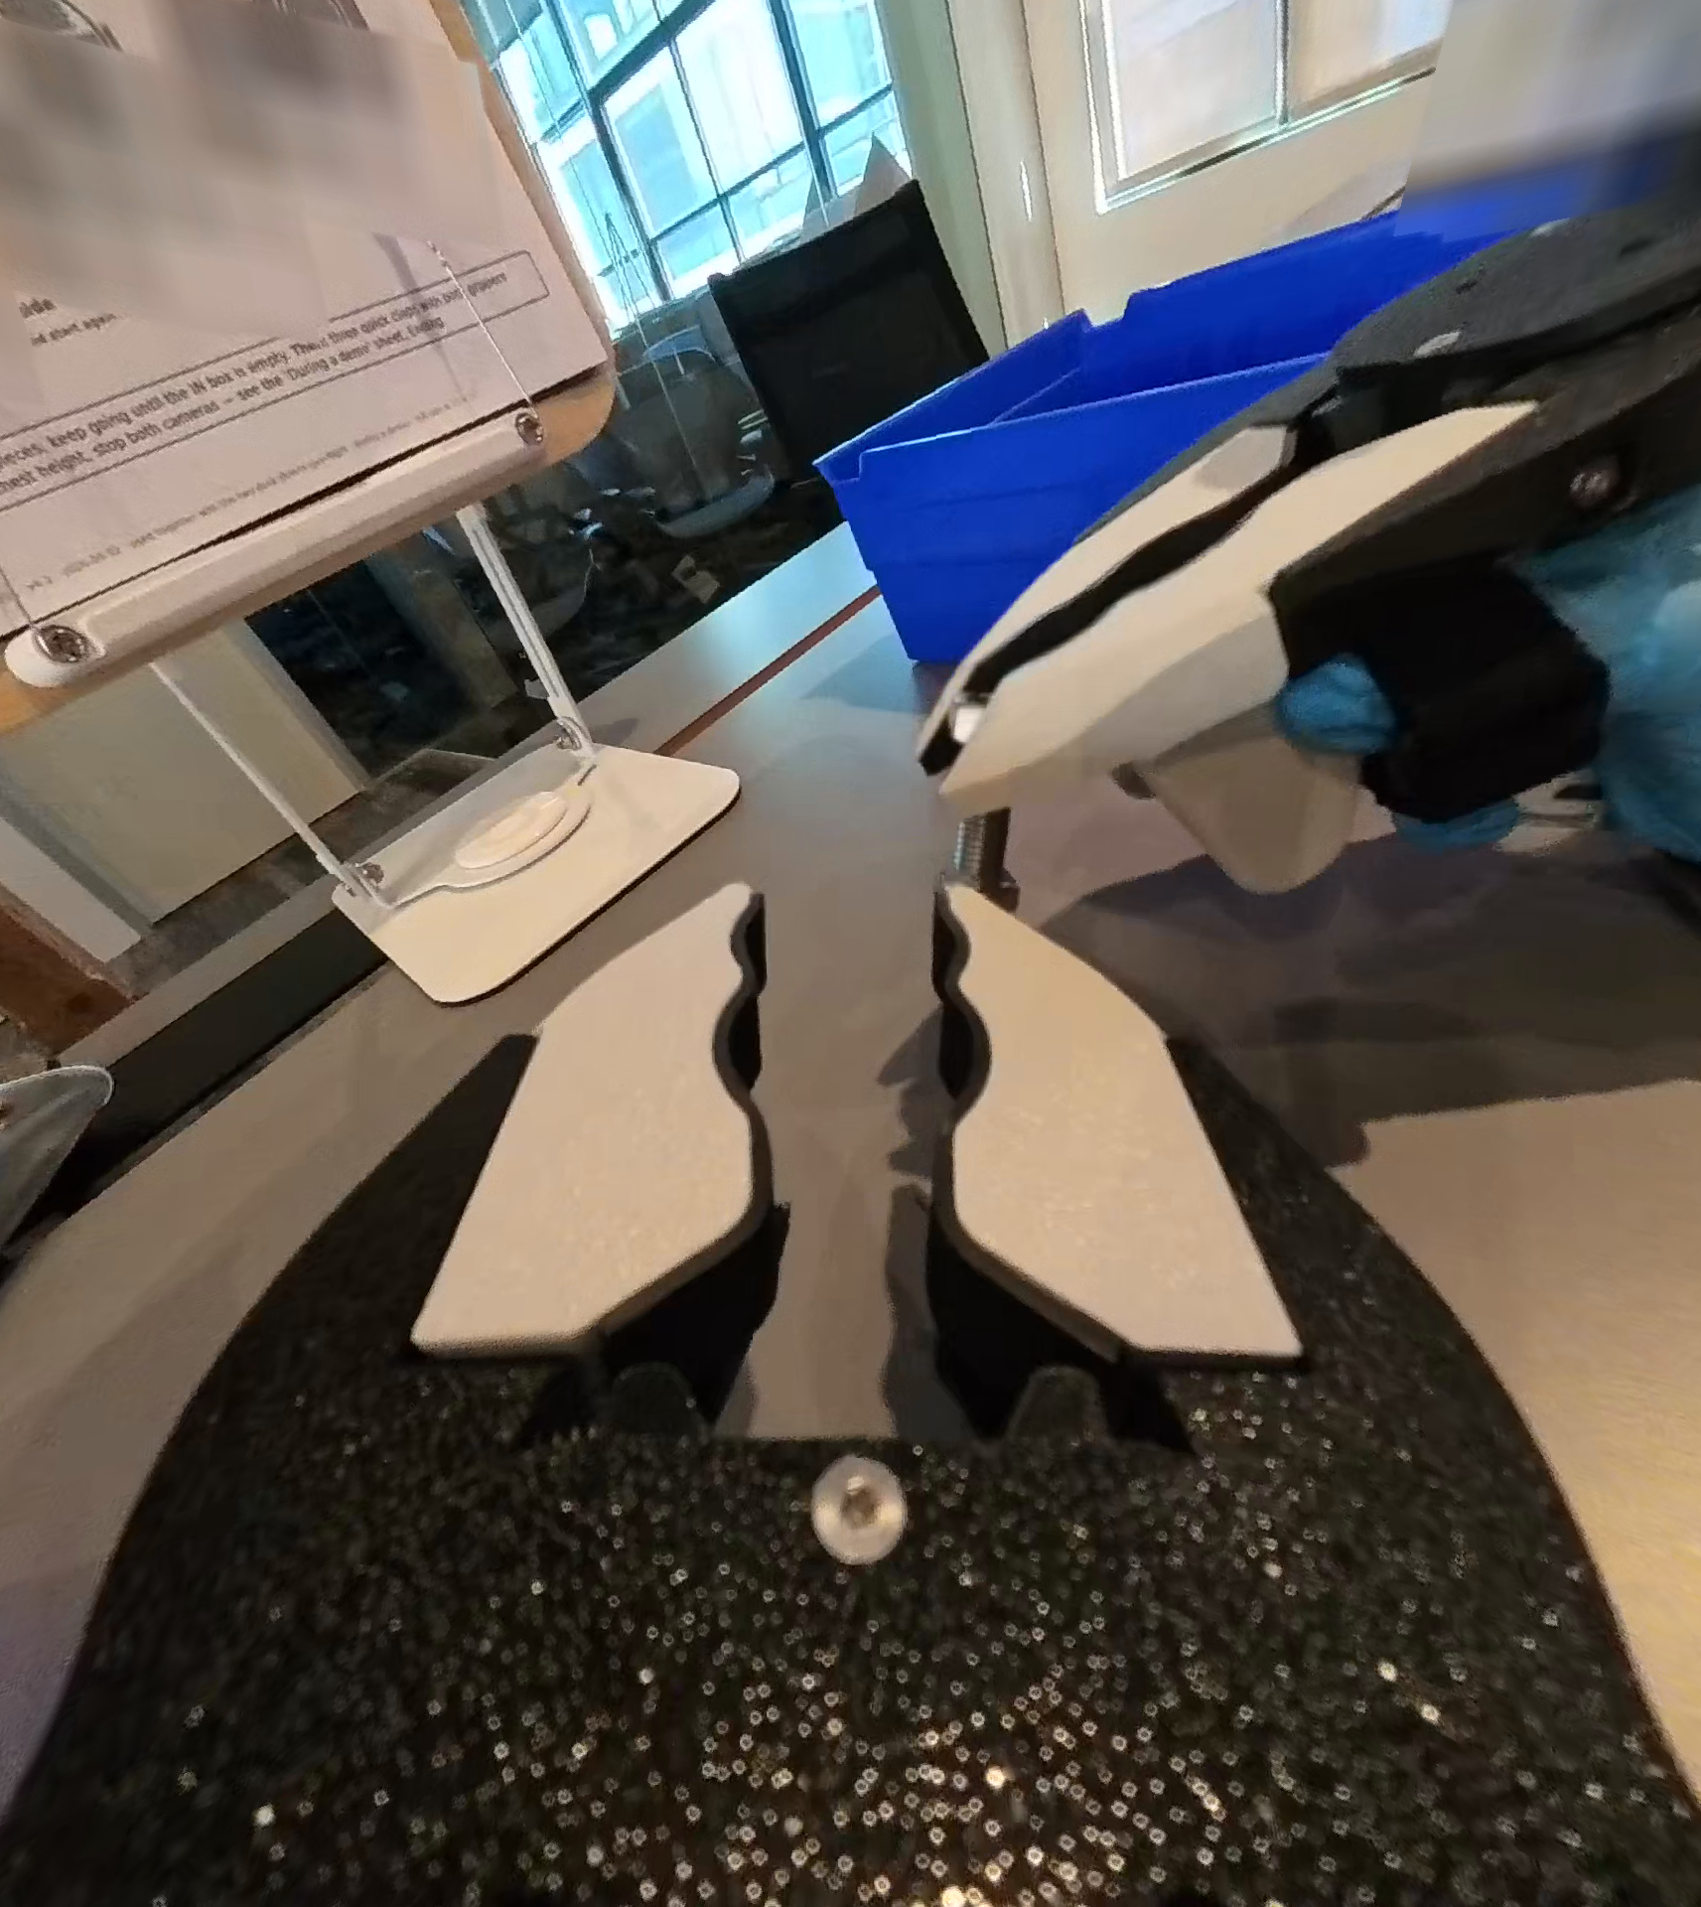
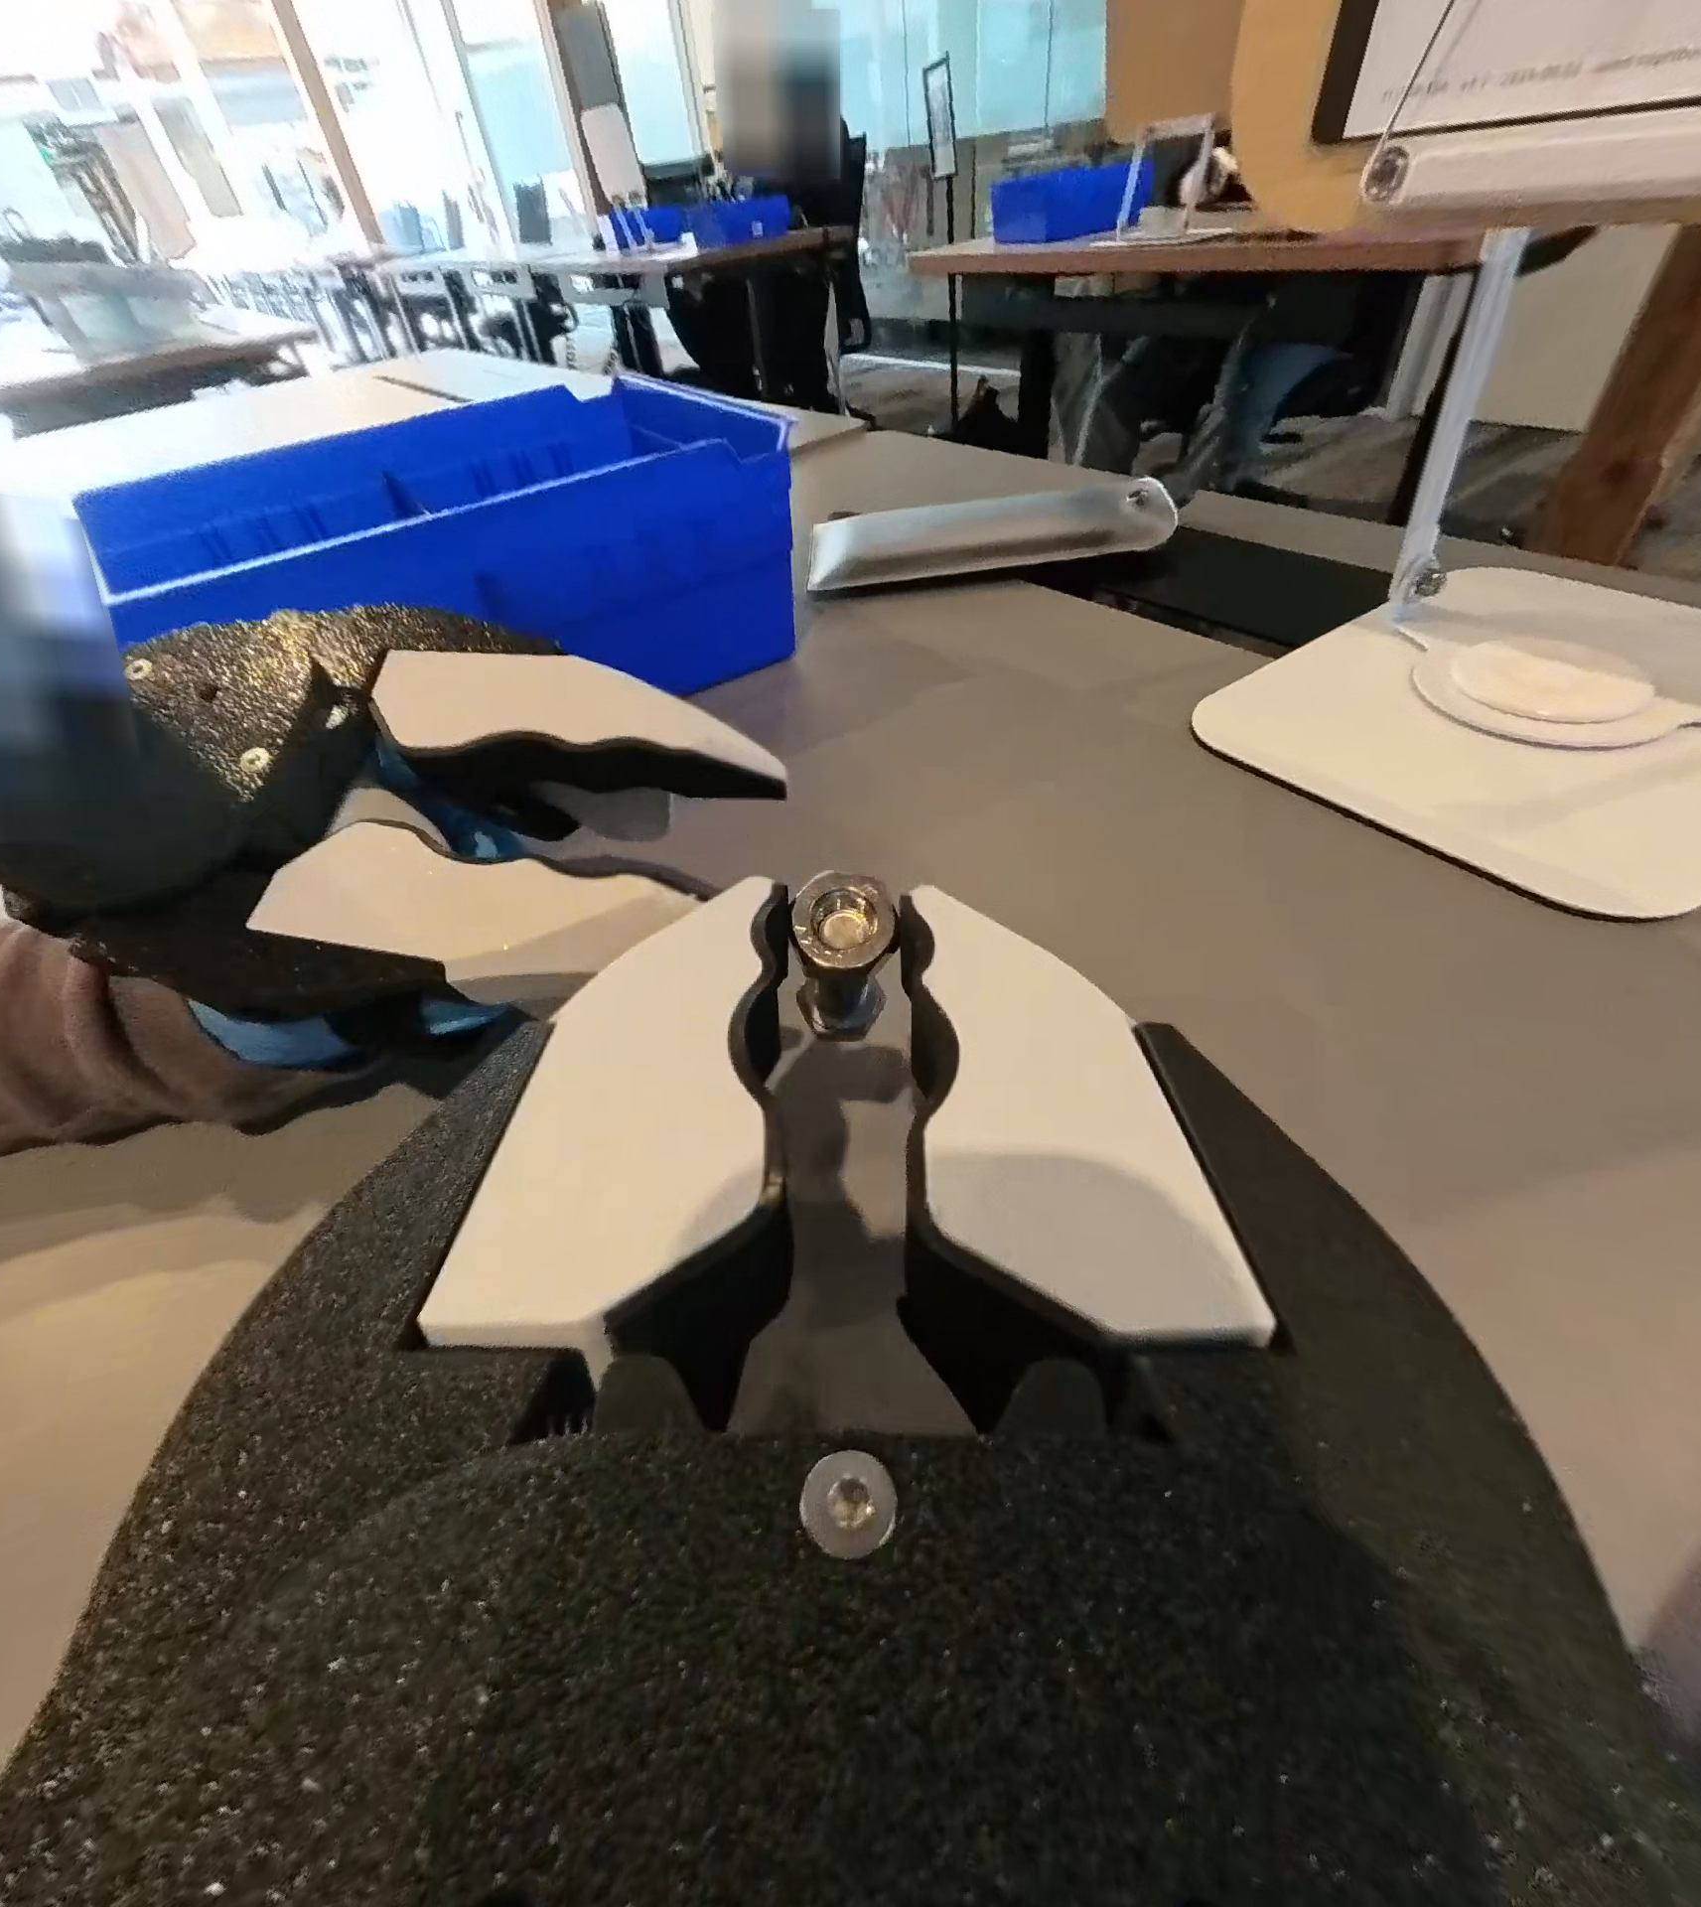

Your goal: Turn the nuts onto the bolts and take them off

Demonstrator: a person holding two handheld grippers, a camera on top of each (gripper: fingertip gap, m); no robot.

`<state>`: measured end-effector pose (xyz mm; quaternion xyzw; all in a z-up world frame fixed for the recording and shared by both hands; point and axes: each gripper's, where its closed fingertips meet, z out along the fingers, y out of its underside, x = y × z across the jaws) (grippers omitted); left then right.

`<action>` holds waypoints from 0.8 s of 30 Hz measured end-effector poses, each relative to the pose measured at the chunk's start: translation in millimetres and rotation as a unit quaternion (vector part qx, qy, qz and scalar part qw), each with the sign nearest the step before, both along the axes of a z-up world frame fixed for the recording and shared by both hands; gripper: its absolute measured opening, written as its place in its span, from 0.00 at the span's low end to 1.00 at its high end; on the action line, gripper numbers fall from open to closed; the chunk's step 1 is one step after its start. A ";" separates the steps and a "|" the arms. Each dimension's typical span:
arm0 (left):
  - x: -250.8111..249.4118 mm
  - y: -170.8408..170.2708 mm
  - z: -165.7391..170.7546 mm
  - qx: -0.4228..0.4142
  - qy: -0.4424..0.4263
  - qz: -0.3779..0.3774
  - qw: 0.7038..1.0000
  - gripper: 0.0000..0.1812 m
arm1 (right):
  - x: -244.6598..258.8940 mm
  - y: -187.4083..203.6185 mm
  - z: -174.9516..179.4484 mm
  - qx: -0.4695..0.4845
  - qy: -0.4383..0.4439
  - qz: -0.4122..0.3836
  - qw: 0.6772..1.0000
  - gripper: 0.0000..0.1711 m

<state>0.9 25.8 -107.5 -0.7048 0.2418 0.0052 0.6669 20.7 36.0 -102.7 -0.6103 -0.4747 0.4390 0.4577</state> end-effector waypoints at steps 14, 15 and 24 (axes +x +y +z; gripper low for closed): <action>24.4 -5.9 -4.3 -0.001 0.047 -0.045 0.998 0.13 | -6.1 -42.2 26.8 -0.025 0.103 0.135 0.985 0.12; 24.3 -5.8 -5.9 -0.005 0.051 -0.045 0.998 0.10 | -7.2 -44.6 26.3 -0.022 0.101 0.140 0.985 0.12; 19.9 -2.7 -5.3 0.000 0.070 -0.032 0.997 0.08 | -7.1 -42.9 27.1 -0.012 0.115 0.126 0.985 0.14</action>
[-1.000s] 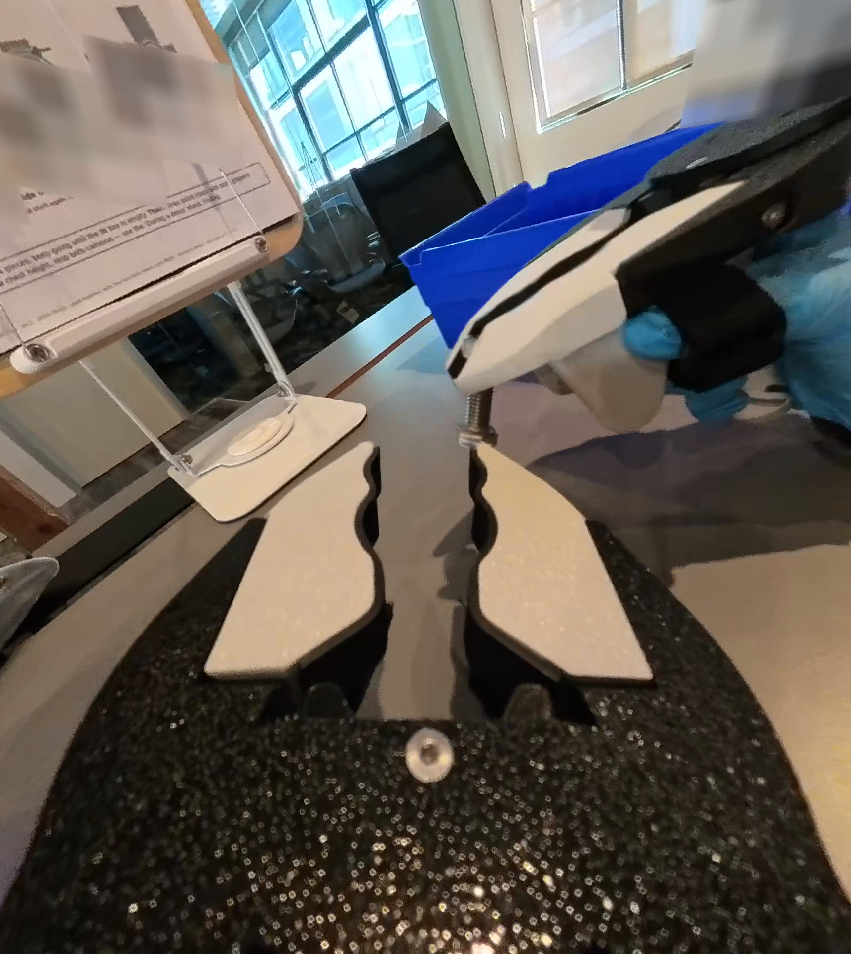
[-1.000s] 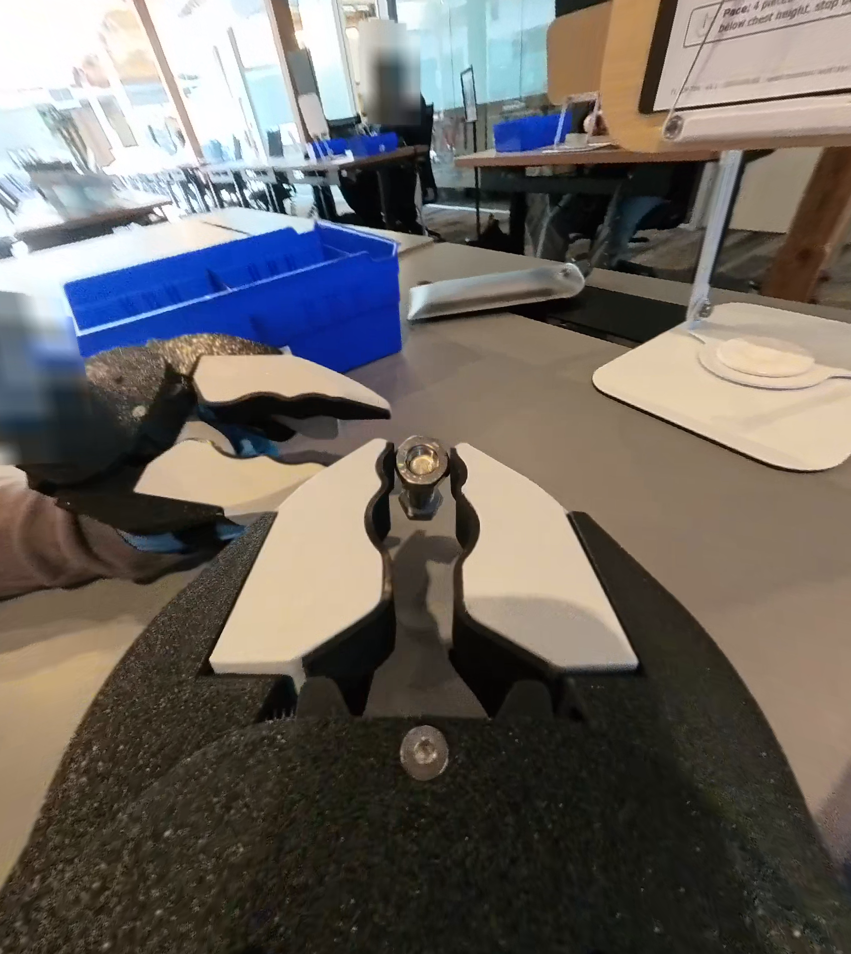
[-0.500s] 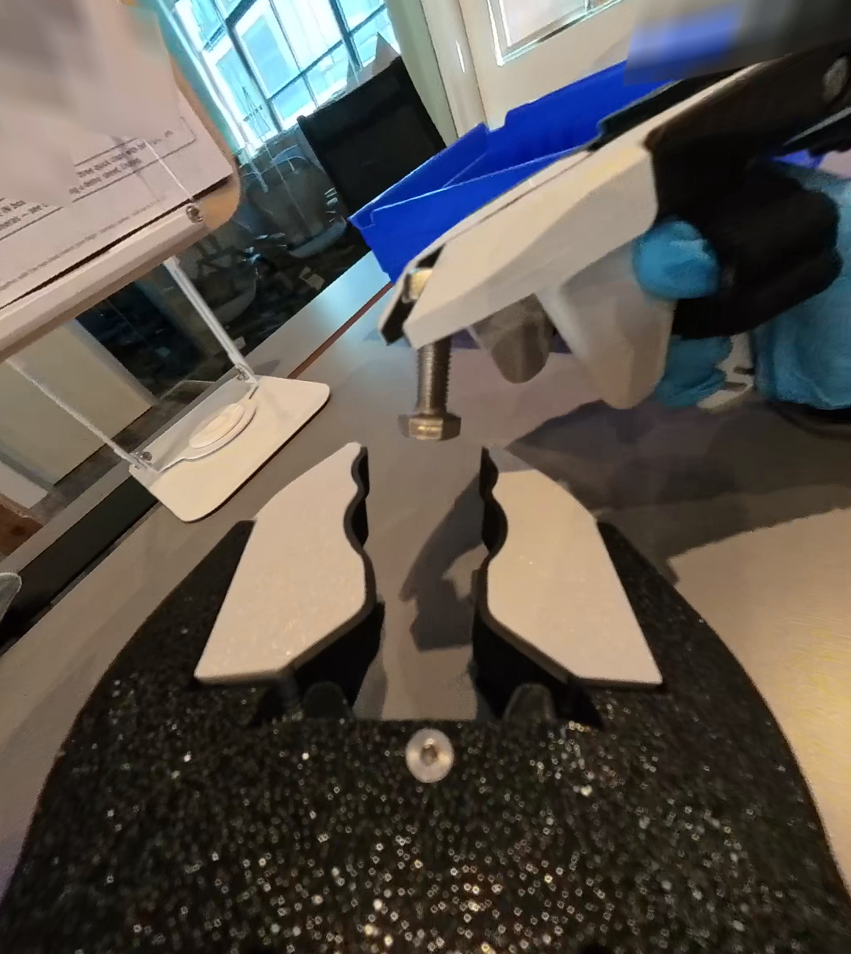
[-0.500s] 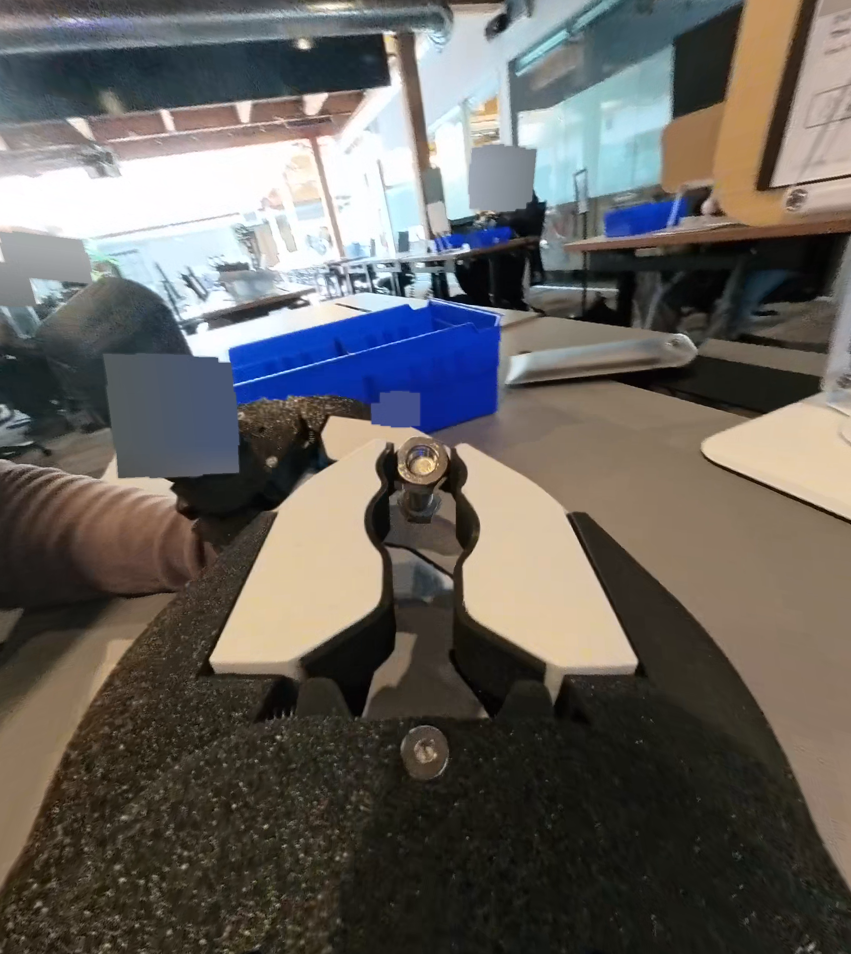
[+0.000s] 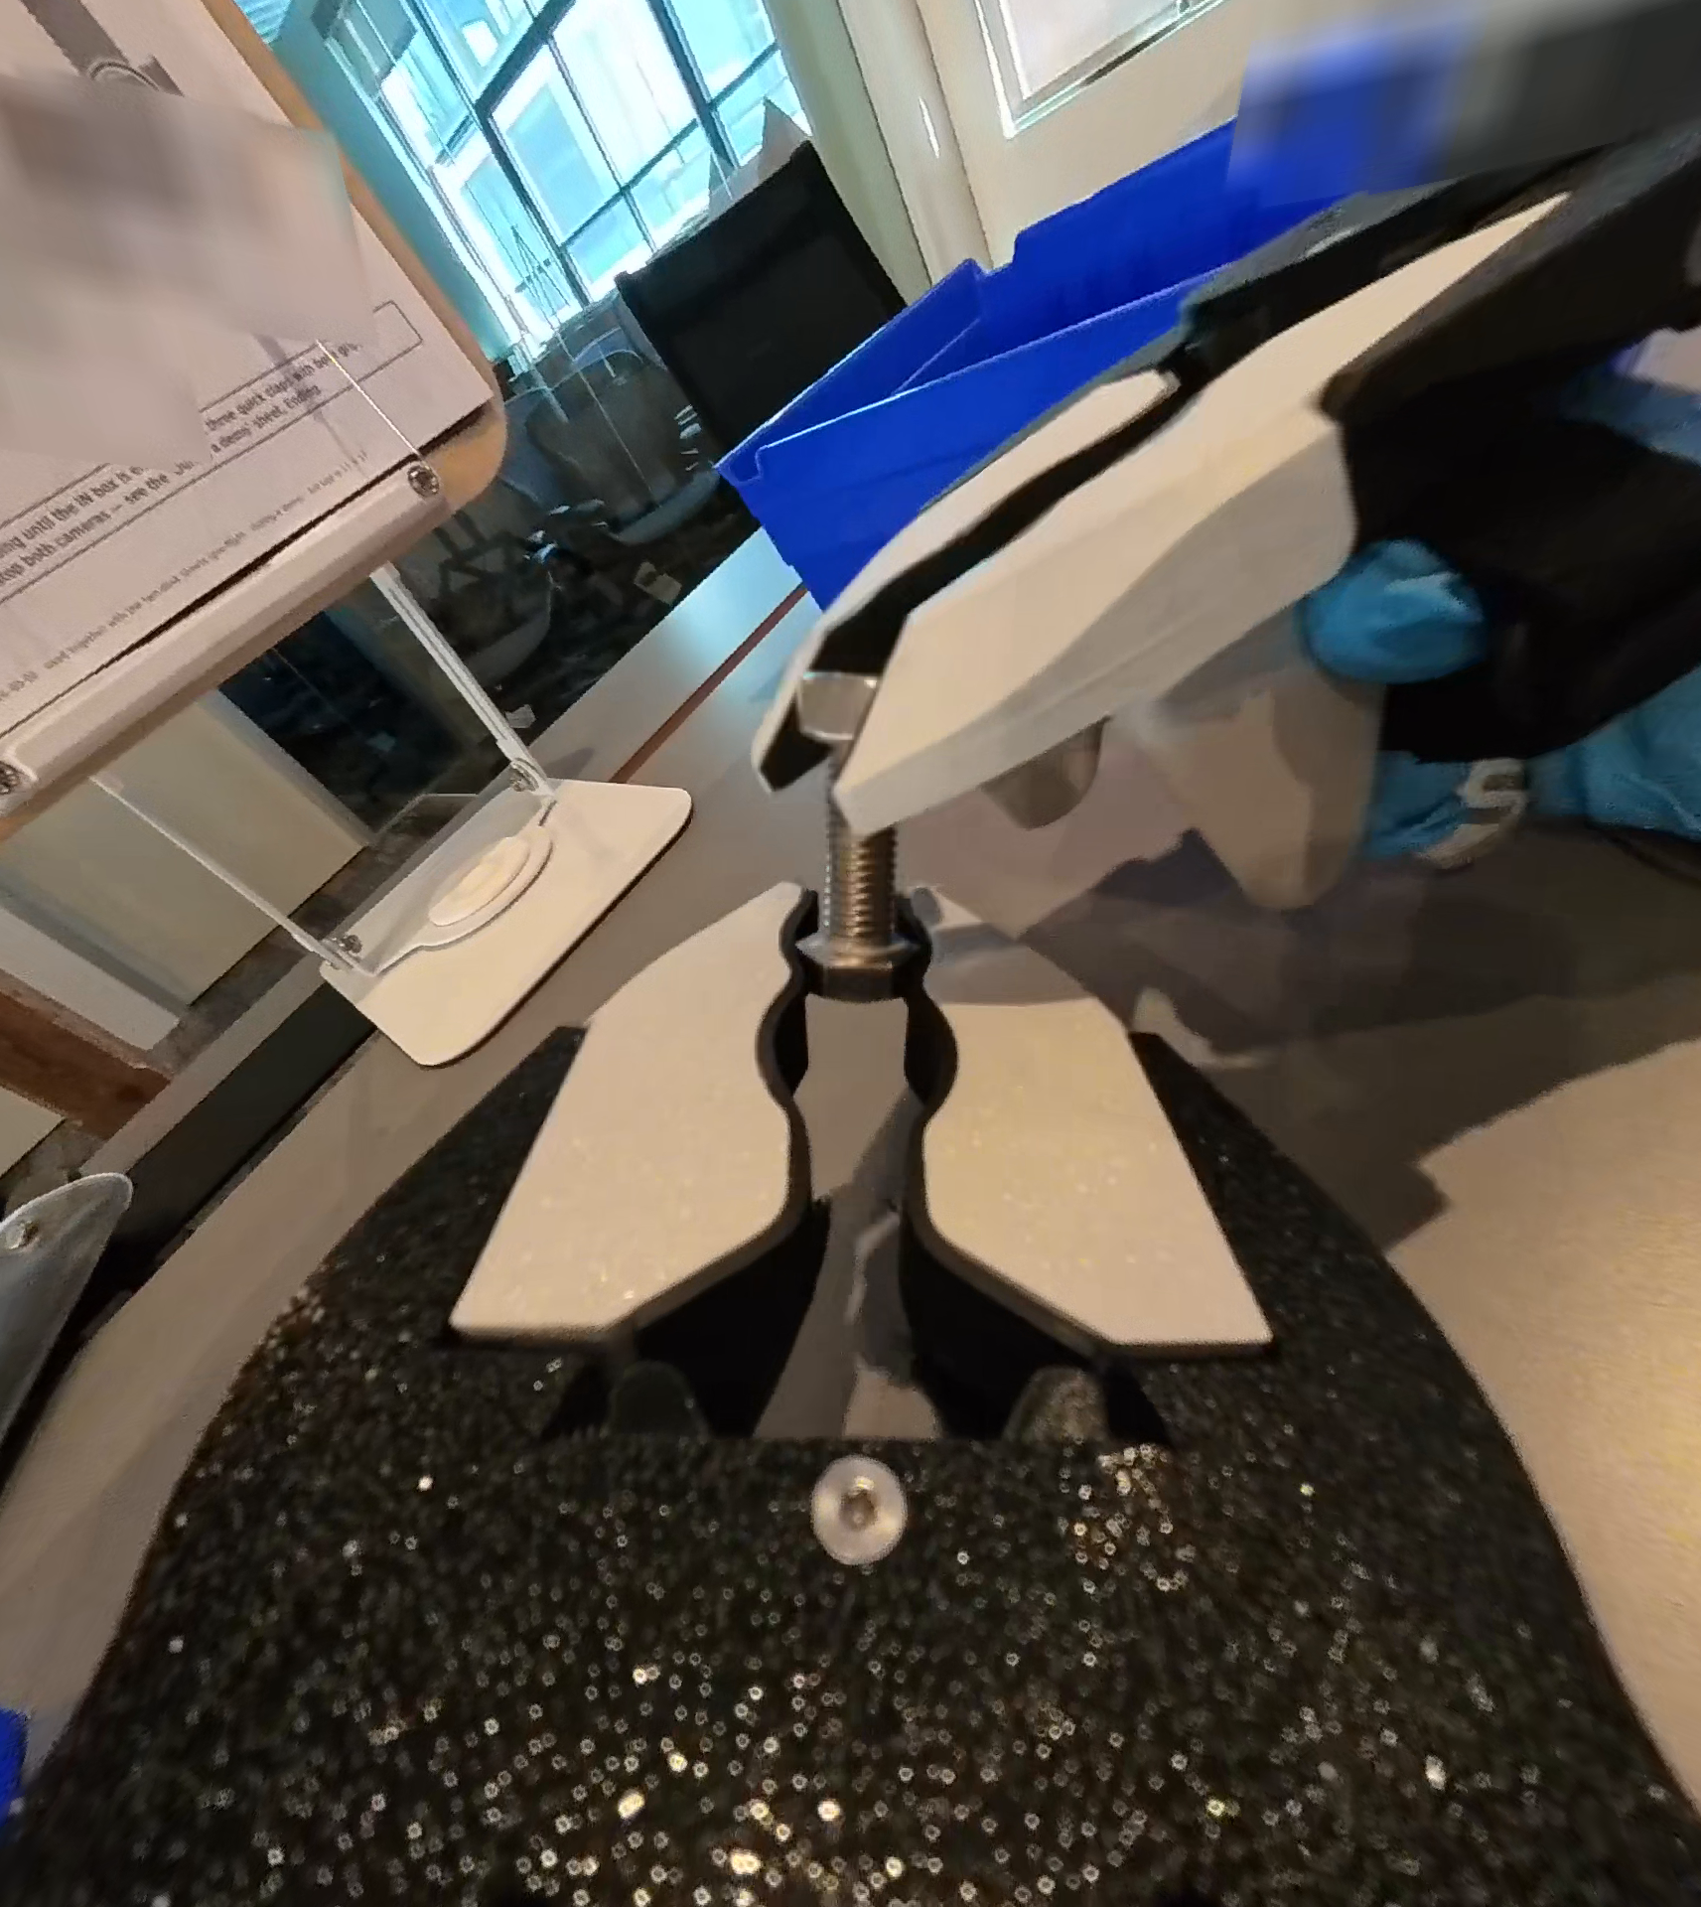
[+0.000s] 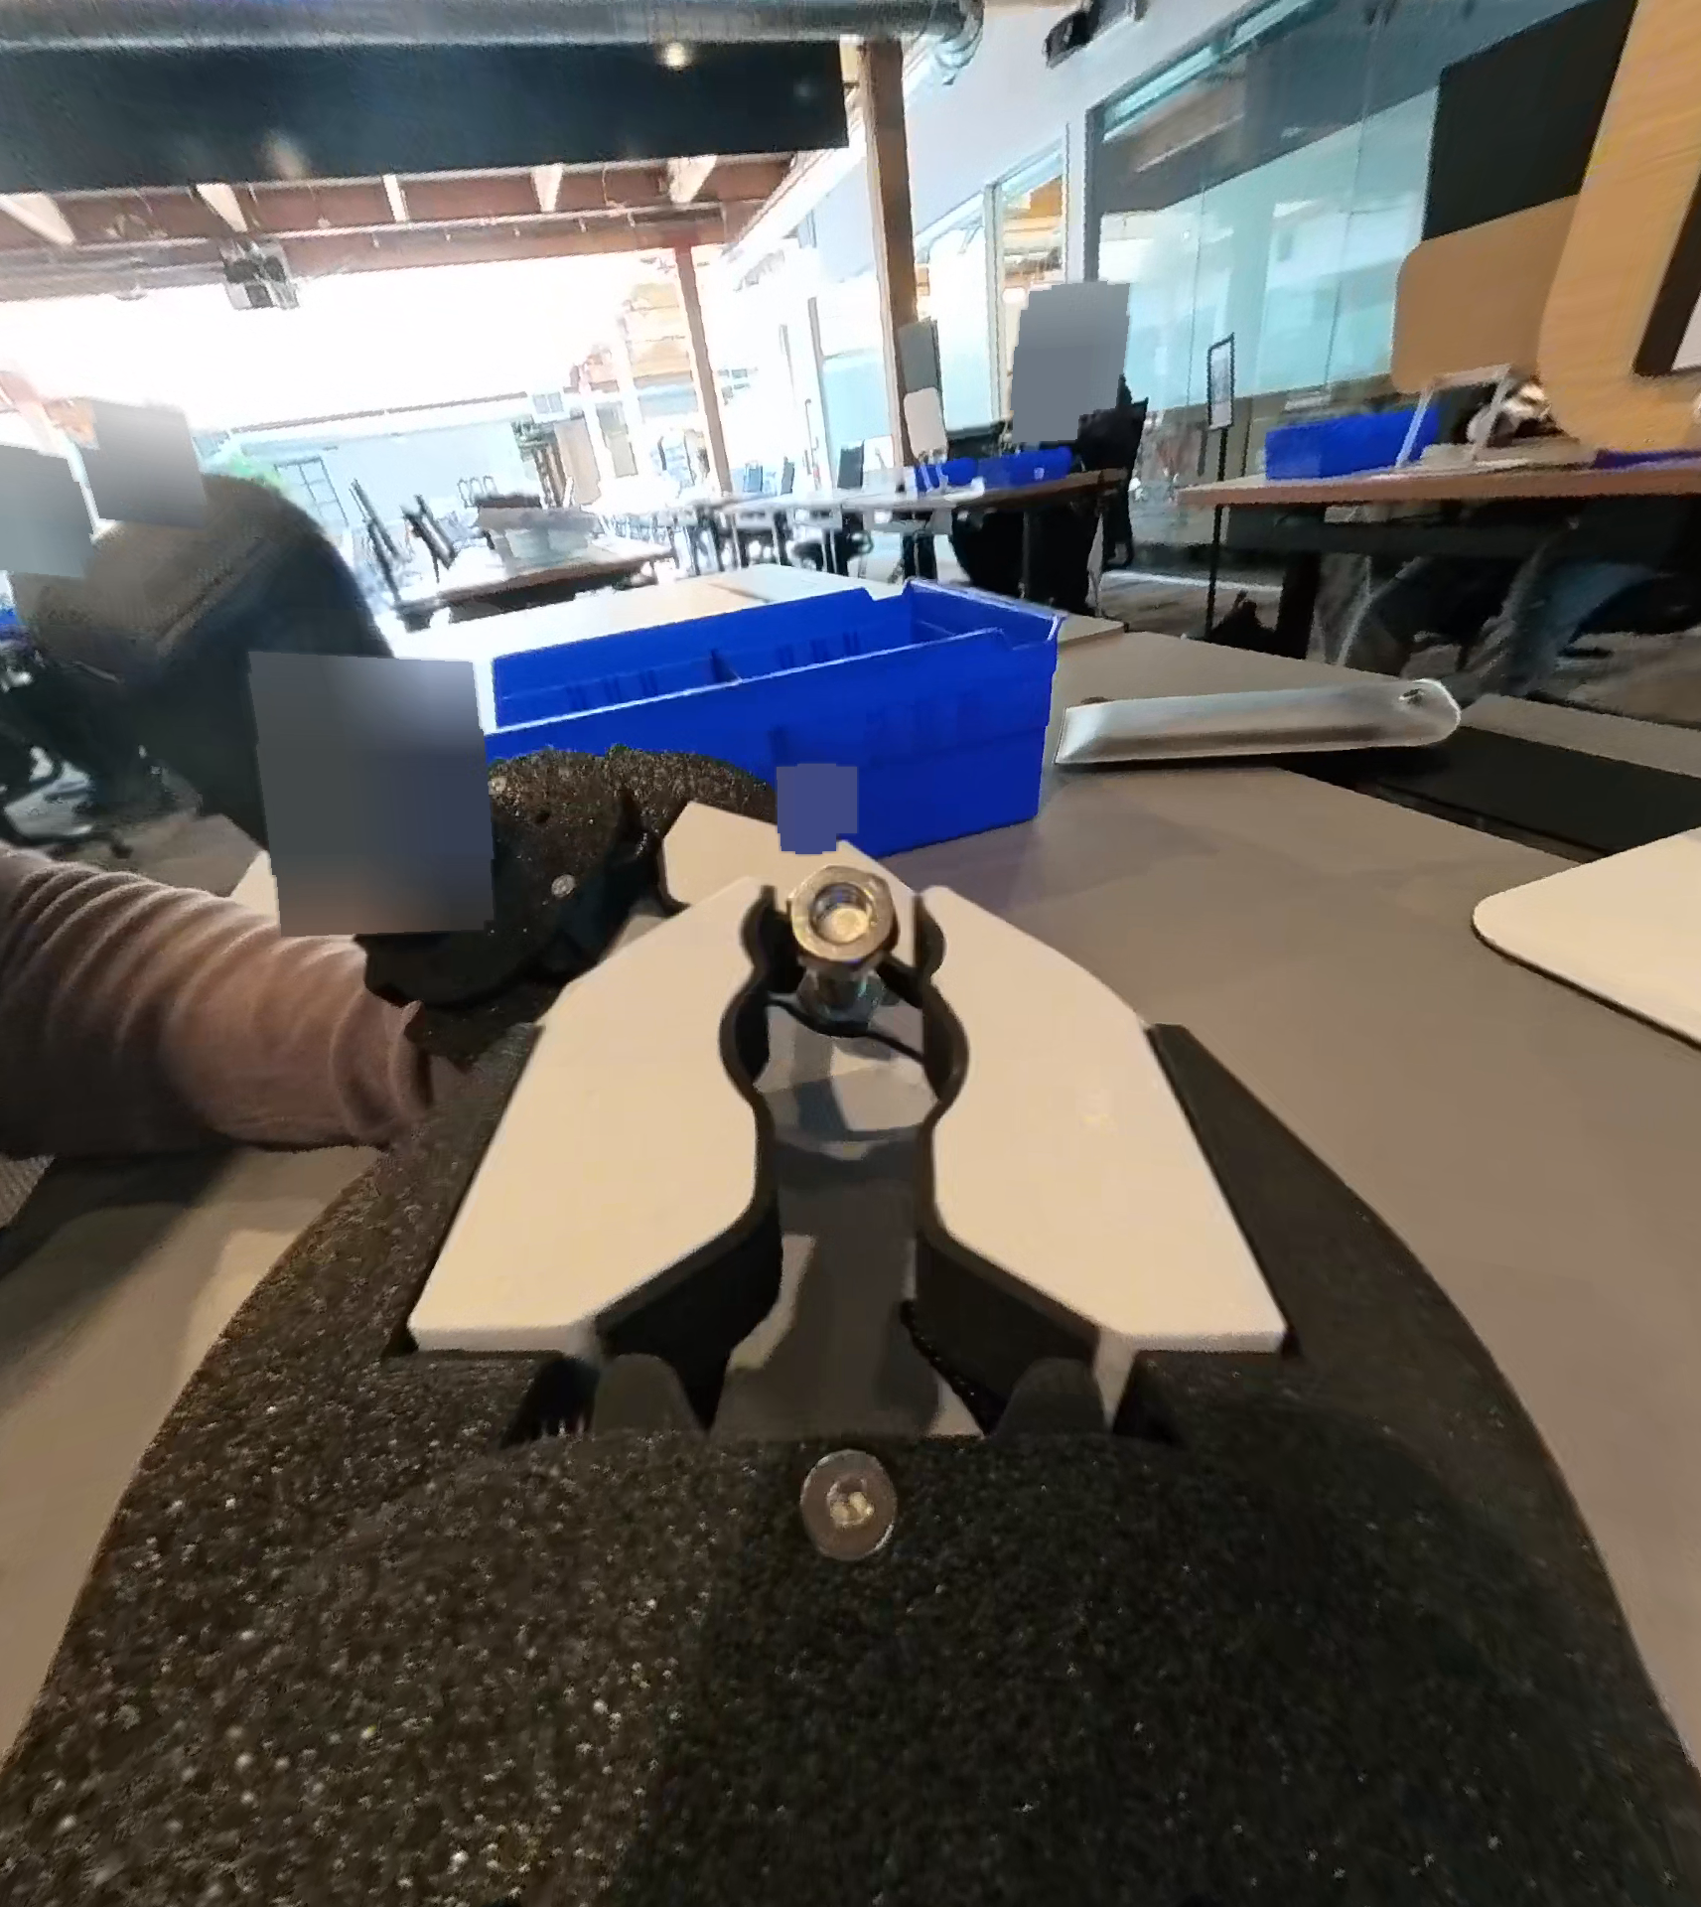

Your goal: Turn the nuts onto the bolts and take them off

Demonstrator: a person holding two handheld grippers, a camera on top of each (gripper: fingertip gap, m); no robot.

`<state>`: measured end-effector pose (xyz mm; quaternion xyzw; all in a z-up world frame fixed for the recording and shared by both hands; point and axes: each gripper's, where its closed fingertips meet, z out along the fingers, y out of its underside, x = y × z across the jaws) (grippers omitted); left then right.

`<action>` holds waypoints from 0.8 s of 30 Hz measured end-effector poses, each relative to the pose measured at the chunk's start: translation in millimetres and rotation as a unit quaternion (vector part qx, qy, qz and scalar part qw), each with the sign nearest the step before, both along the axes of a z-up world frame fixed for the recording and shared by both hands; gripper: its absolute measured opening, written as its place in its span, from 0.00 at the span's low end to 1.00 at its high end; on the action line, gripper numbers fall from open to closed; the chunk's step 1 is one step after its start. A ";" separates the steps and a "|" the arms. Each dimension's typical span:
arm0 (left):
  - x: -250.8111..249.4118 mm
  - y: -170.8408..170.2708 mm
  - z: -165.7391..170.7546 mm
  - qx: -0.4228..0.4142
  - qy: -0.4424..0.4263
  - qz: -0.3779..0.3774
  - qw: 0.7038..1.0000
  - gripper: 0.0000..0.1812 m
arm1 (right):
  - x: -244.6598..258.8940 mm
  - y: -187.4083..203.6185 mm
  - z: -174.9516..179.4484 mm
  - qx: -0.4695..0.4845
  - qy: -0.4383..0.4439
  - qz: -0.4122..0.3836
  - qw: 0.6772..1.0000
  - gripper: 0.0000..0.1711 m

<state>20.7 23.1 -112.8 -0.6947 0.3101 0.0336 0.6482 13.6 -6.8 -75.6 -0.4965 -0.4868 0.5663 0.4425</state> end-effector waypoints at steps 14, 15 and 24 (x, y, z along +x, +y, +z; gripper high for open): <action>-13.7 3.2 5.4 0.003 -0.042 0.018 0.999 0.07 | 4.9 16.3 -1.6 -0.036 0.006 -0.038 0.999 0.18; -14.4 3.1 6.0 0.003 -0.045 0.019 0.999 0.07 | 6.4 18.5 -3.0 -0.035 0.002 -0.044 0.998 0.17; -12.9 4.6 3.8 -0.007 -0.058 0.010 0.998 0.07 | 6.2 15.9 0.8 -0.059 0.016 -0.027 0.998 0.18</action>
